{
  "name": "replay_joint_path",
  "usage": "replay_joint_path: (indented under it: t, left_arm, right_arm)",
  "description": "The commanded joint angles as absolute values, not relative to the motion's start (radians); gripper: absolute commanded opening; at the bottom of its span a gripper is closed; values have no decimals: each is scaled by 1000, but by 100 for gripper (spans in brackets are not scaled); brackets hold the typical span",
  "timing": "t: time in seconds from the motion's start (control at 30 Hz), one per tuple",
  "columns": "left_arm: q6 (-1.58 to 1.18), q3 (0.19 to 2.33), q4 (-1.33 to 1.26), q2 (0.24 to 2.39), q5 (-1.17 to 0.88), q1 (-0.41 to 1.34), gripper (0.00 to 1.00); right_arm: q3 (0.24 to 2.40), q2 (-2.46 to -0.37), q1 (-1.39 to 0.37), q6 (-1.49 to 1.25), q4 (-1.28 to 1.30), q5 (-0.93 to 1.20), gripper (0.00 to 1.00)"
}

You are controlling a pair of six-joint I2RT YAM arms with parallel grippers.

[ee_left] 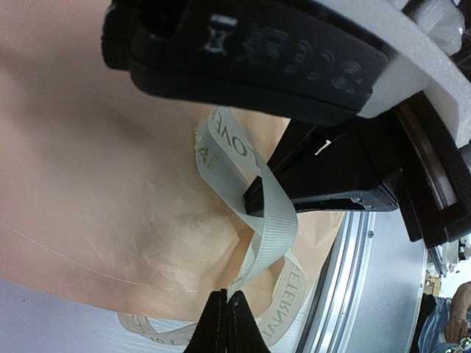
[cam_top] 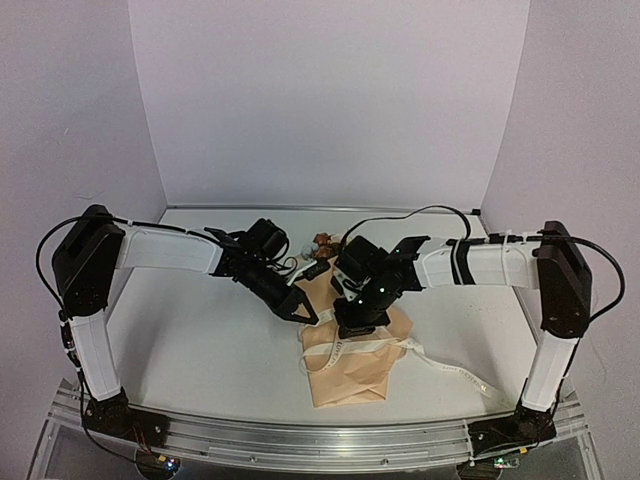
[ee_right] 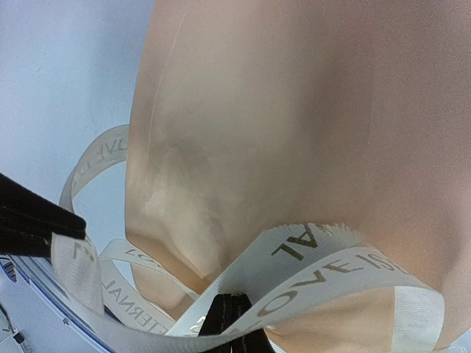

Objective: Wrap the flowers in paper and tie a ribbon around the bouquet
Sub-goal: Cross the ribbon over the folded bouquet.

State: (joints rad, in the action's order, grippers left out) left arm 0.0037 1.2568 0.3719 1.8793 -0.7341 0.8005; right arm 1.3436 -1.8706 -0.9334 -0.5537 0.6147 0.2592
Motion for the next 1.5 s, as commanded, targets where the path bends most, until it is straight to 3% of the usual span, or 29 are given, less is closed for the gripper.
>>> replay_joint_path:
  t: [0.0, 0.33, 0.4, 0.5, 0.8, 1.03, 1.2, 1.33, 1.47]
  left_arm:
    - [26, 1290, 401, 1865, -757, 804, 0]
    - [28, 1296, 442, 1860, -809, 820, 1]
    - [31, 1303, 451, 1868, -808, 830, 1]
    - [39, 1323, 465, 1878, -792, 852, 1]
    - [66, 1384, 519, 1897, -697, 927, 0]
    - [95, 1415, 606, 1936, -572, 984, 2]
    - [106, 1399, 618, 1937, -527, 997, 9]
    - [111, 1381, 613, 1918, -509, 1009, 17]
    - [108, 1344, 602, 1883, -485, 1013, 33]
  right_arm:
    - [1378, -1876, -900, -572, 601, 227, 0]
    - [1343, -1800, -864, -596, 551, 259, 1]
    - [1298, -1750, -864, -579, 549, 253, 15]
    - [1228, -1679, -864, -537, 549, 235, 27]
    - [1130, -1565, -863, -439, 568, 177, 51]
    - [1096, -1539, -863, -443, 574, 142, 53]
    - [1076, -1537, -861, -453, 573, 116, 53]
    - [1062, -1528, -844, -468, 565, 104, 54]
    - [1040, -1510, -825, -476, 556, 102, 54]
